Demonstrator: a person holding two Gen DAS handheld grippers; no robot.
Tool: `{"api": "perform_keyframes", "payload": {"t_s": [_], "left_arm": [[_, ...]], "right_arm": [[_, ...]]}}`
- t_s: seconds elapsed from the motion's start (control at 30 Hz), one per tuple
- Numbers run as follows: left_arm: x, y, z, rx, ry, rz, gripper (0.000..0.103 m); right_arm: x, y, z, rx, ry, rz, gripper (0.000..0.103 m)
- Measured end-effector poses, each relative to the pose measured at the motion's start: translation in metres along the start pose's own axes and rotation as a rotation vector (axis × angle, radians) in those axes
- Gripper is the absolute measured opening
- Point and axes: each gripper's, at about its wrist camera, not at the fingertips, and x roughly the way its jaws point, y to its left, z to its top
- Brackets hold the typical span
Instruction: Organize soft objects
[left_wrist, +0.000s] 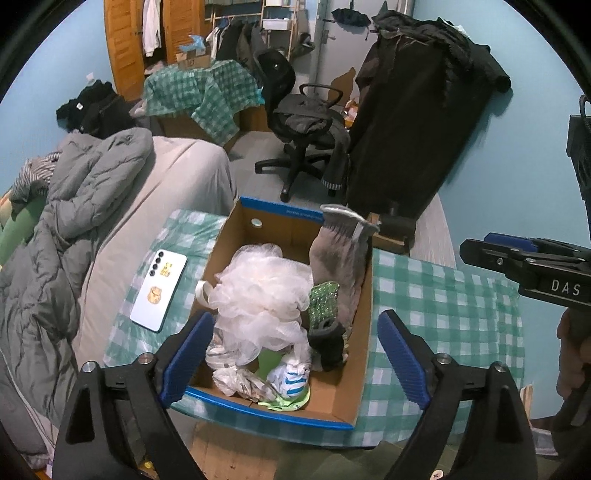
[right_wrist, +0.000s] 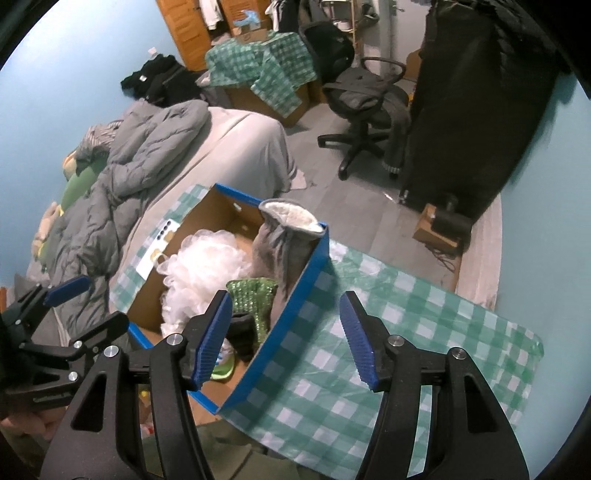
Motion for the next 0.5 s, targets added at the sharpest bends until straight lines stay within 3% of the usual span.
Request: {"api": "perform_keyframes", "payload": {"t_s": [0.5], "left_arm": [[-0.005,-0.027,-0.002,0.018,0.007,0.003,0.092]], "right_arm": [[-0.028,-0.029,-0.012,0.069,-0.026,-0.048,0.06]]}}
